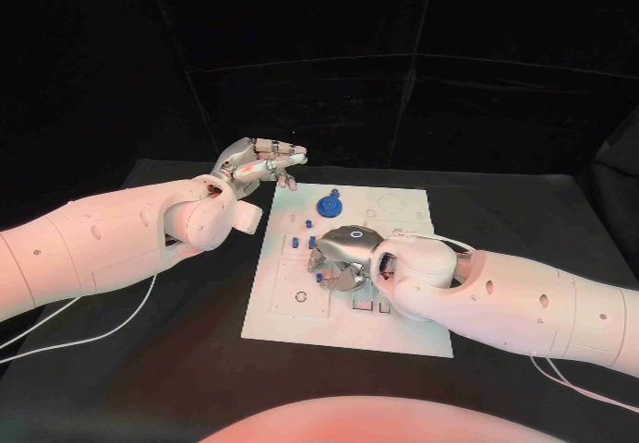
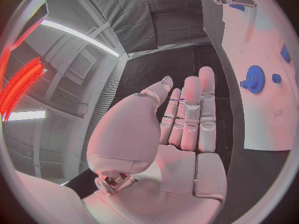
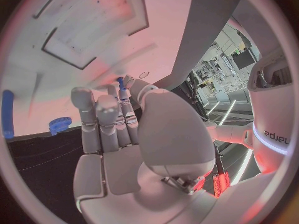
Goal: Assemble the parts on the task board
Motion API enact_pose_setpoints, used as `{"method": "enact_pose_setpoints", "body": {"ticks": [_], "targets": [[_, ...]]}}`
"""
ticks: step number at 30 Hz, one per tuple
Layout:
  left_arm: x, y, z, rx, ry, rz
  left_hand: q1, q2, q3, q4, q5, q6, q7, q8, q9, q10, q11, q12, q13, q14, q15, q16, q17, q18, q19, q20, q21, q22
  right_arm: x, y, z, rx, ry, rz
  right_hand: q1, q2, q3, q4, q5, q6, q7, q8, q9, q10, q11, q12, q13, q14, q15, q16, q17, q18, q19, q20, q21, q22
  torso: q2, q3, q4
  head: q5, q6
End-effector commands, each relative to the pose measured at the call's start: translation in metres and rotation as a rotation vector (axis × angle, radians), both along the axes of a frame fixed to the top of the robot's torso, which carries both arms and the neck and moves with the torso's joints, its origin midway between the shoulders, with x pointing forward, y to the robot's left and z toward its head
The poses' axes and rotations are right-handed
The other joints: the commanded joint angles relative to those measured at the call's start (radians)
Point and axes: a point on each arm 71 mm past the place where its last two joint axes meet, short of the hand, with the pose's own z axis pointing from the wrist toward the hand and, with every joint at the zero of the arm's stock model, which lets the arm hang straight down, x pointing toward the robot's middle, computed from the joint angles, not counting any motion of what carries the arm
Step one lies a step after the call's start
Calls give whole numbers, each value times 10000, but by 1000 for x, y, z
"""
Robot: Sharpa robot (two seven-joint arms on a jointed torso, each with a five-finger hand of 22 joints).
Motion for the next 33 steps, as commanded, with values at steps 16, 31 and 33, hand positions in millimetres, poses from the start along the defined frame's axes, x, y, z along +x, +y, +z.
{"method": "enact_pose_setpoints", "body": {"ticks": [16, 31, 33], "targets": [[0, 6, 1, -24, 87, -25, 28, -68, -27, -38, 19, -98, 8, 44, -4, -33, 51, 59, -19, -58, 18, -76, -26, 53, -5, -39, -80, -25, -3, -64, 31, 1567, -147, -1278, -145, 249, -1639, -82, 487, -543, -73, 100, 70, -523, -51, 935, 77, -160, -50, -683, -1122, 208, -210, 7, -803, -904, -11, -1, -32, -131, 164], [0, 5, 0, -31, 112, -70, 28, -68, -27, -38, 19, -98, 8, 44, -4, -33, 51, 59, -19, -58, 18, -76, -26, 53, -5, -39, -80, -25, 31, -122, 48, 99, -450, -2883, -4, 195, -2463, -48, 508, -627, -173, 31, 43, -930, -59, 1109, 31, -244, -56, -920, -1551, 230, -256, -5, -1014, -1137, 9, 8, 0, -291, 306], [0, 5, 0, -33, 116, -81, 28, -68, -27, -38, 19, -98, 8, 44, -4, -33, 51, 59, -19, -58, 18, -76, -26, 53, -5, -39, -80, -25, 32, -122, 47, -65, -453, -2874, 59, 220, -2536, -61, 488, -628, -202, 33, 44, -943, -62, 1145, 35, -237, -58, -912, -1555, 231, -252, -4, -1029, -1149, 5, 5, 3, -293, 312]]}}
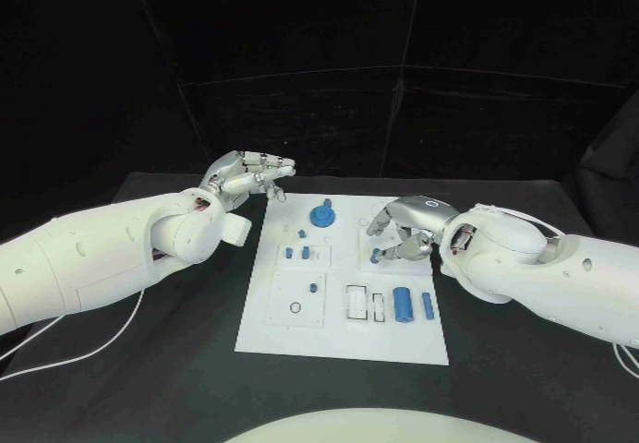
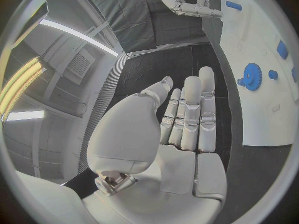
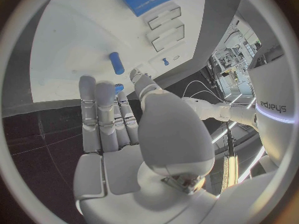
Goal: Assemble the parts on the task board
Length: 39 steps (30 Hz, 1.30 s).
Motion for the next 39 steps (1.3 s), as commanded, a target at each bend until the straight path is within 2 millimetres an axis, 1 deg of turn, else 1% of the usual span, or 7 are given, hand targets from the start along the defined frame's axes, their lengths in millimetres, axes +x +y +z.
{"method": "enact_pose_setpoints", "body": {"ticks": [1, 9, 15, 18, 20, 23, 39], "targets": [[0, -2, 1, -99, -1, -131, 28, -69, -27, -39, 19, -61, -28, 45, -3, -33, 51, 59, -12, -58, 18, -37, -10, 53, -5, -39, -39, -10, 2, -1, -2, -473, 254, -136, 146, -8, -86, -4, -29, -10, -70, -29, -5, -65, 9, 73, -2, -60, -1, -45, -16, 94, -58, 14, -52, -22, 3, 3, 9, -10, 15], [0, -2, 1, -96, 13, -143, 28, -69, -27, -39, 19, -61, -28, 45, -3, -33, 51, 59, -12, -58, 18, -37, -10, 53, -5, -39, -39, -10, 2, 5, -6, -1030, 455, 82, 394, 285, -274, -29, -3, 233, -144, 40, 18, 263, -86, 412, 18, 97, -81, 124, 96, 50, 189, -47, 94, 217, 5, -1, 13, 1, -3], [0, -2, 1, -90, 22, -137, 28, -69, -27, -39, 19, -61, -28, 45, -3, -33, 51, 59, -12, -58, 18, -37, -10, 53, -5, -39, -39, -10, 0, 11, -8, -1341, 656, 265, 483, 489, -289, 14, 20, 488, -178, 68, 19, 876, -213, 614, -23, 407, -194, 621, 626, -75, 679, -148, 559, 901, 10, 1, 3, 3, -29], [0, -2, 1, -92, 24, -146, 28, -69, -27, -39, 19, -61, -28, 45, -3, -33, 51, 59, -12, -58, 18, -37, -10, 53, -5, -39, -39, -10, 0, 13, -9, -1463, 700, 311, 552, 609, -182, 47, -38, 631, -189, 86, 21, 1142, -244, 590, -39, 492, -227, 807, 824, -122, 843, -181, 739, 1158, 6, -3, 4, -2, -33], [0, -2, 1, -95, 25, -155, 28, -69, -27, -39, 19, -61, -28, 45, -3, -33, 51, 59, -12, -58, 18, -37, -10, 53, -5, -39, -39, -10, 1, 14, -9, -1572, 665, 317, 699, 746, 20, 32, -216, 759, -207, 103, 22, 1351, -270, 534, -47, 535, -257, 920, 939, -150, 940, -209, 861, 1324, 8, 2, 8, -8, -24], [0, -3, 1, -96, 28, -162, 28, -69, -27, -39, 19, -61, -28, 45, -3, -33, 51, 59, -12, -58, 18, -37, -10, 53, -5, -39, -39, -10, 2, 14, -10, -1733, 591, 293, 854, 848, 317, 6, -375, 924, -204, 120, 22, 1559, -286, 413, -51, 570, -272, 1045, 1065, -183, 1040, -234, 1004, 1518, 2, 9, 10, -34, -31], [0, -3, 0, -81, 79, -178, 36, -59, -25, -48, 21, -73, -28, 71, -2, -42, 53, 72, -11, -71, 22, -47, -27, 52, -8, -35, -58, -26, 6, 18, -9, -1842, 54, 384, 889, 680, 1375, 3, -621, 1270, -181, 41, -2, 2002, -296, -109, -42, 540, -274, 1133, 1078, -199, 1042, -247, 1190, 1701, -1, -3, 8, -33, -70]]}}
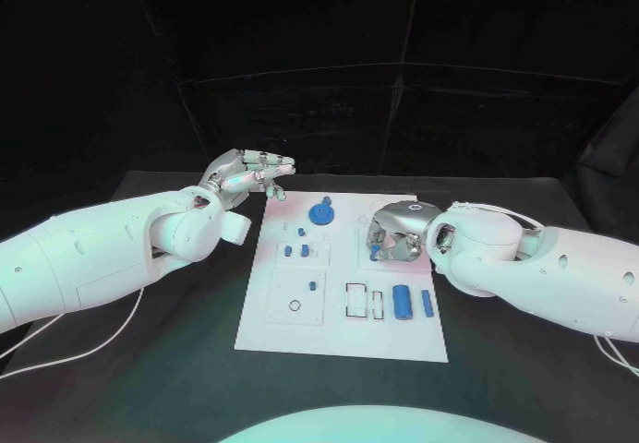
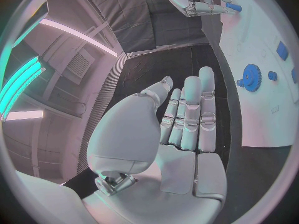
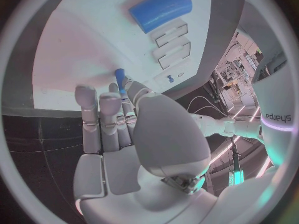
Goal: Assemble the parts on the task board
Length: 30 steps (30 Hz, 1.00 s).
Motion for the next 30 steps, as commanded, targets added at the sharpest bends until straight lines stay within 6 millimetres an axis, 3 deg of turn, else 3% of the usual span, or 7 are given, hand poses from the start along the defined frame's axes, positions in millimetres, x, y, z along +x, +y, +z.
{"method": "enact_pose_setpoints", "body": {"ticks": [1, 18, 30], "targets": [[0, -1, 1, -83, 17, -113, 36, -59, -25, -48, 21, -74, -28, 68, -2, -42, 53, 34, -13, -71, 22, -47, -12, 52, -8, -35, -59, -11, 1, 1, 2, -157, -354, 128, -3, -101, 187, -11, -84, 119, -6, -43, -8, 139, -8, -79, -1, 56, -12, 57, 3, -200, 45, -33, 71, 31, -4, -10, 5, 3, -10], [0, 0, 1, -71, 39, -102, 36, -59, -25, -48, 21, -74, -28, 68, -2, -42, 53, 34, -13, -71, 22, -47, -12, 52, -8, -35, -59, -11, -5, -1, 8, 535, -415, 149, -228, -256, 714, 19, -225, 458, -14, -6, 14, 553, -71, -219, 21, 117, -49, 294, 248, -247, 182, -68, 293, 335, -18, -3, -11, -3, -2], [-1, 2, 1, -51, 62, -74, 31, -49, -25, -45, 20, -83, -24, 77, -2, -50, 56, 38, -13, -73, 25, -48, -18, 52, -7, -34, -66, -17, -16, -7, 25, 1573, -637, 96, -281, -291, 747, 37, -258, 478, -10, -14, 11, 566, -68, -256, 17, 145, -46, 380, 344, -263, 230, -68, 350, 418, 3, -4, 19, -110, 71]]}}
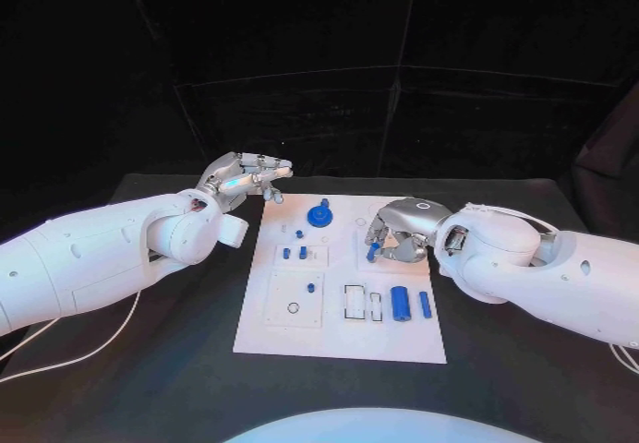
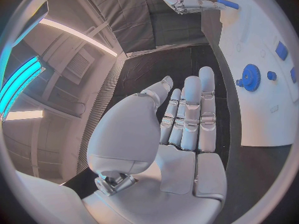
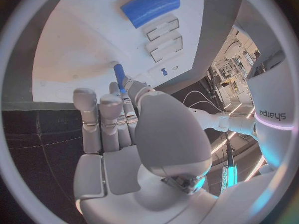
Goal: Assemble the parts on the task board
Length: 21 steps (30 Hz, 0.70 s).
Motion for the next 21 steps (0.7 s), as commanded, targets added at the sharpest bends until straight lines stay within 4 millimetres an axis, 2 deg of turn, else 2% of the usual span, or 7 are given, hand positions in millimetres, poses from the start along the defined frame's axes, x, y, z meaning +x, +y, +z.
{"method": "enact_pose_setpoints", "body": {"ticks": [1, 5, 9, 16, 18, 21], "targets": [[0, 1, 1, -74, -3, -66, 31, -49, -25, -45, 21, -47, 12, 42, -2, -13, 19, 38, -14, -73, 24, -48, -9, 52, -7, -34, -66, -9, -3, 2, 10, 783, -179, 12, -76, -45, 70, -4, -36, 93, 4, -12, 6, 66, 4, -51, 7, 75, 25, 43, 16, -101, 71, 22, 41, 18, 24, 5, 17, -44, 16], [0, 2, 1, -63, -4, -34, 30, -47, -25, -45, 20, -51, 13, 45, -2, -16, 20, 40, -14, -74, 25, -49, -11, 52, -7, -33, -68, -11, -9, 7, 17, 1172, -179, 216, -86, -51, 99, -1, -42, 93, 7, -21, 3, 63, 8, -74, 4, 87, 25, 83, 61, -107, 88, 22, 63, 48, 17, 0, -2, -3, 19], [-1, 3, 2, -57, -10, -12, 30, -46, -25, -45, 20, -51, 13, 45, -2, -17, 20, 40, -14, -74, 25, -49, -12, 52, -7, -33, -69, -11, -15, 22, 21, 1559, -71, 629, -100, -66, 125, 2, -40, 88, 13, -34, -2, 53, 15, -103, 1, 98, 29, 121, 101, -114, 109, 23, 89, 86, 17, -9, 17, 46, -3], [0, 0, 1, -74, -9, -61, 31, -45, -24, -45, 21, -53, 13, 47, -2, -18, 20, 40, -14, -74, 25, -49, -12, 52, -6, -33, -70, -12, -25, 61, 24, 2026, 62, 1701, -93, -56, 183, -4, -12, 90, 16, -45, -5, 54, 16, -134, 1, 117, 32, 195, 185, -127, 147, 25, 137, 158, 23, -11, 41, 227, -85], [0, -1, 2, -81, -9, -82, 31, -45, -24, -45, 21, -53, 13, 47, -2, -18, 20, 40, -14, -74, 25, -49, -12, 52, -6, -33, -70, -12, -27, 73, 24, 2093, 115, 2023, -89, -52, 203, -9, -2, 92, 18, -48, -5, 58, 17, -143, 2, 120, 32, 206, 194, -128, 152, 26, 146, 168, 19, -14, 25, 280, -121], [-1, -3, 2, -98, -11, -122, 31, -45, -24, -45, 21, -53, 13, 47, -2, -18, 20, 40, -14, -74, 25, -49, -12, 52, -6, -33, -70, -12, -31, 89, 20, 2109, 247, 2486, -84, -47, 228, -16, 11, 95, 18, -51, -6, 64, 17, -153, 3, 121, 33, 213, 196, -128, 150, 26, 150, 169, 34, -18, 55, 339, -172]]}}
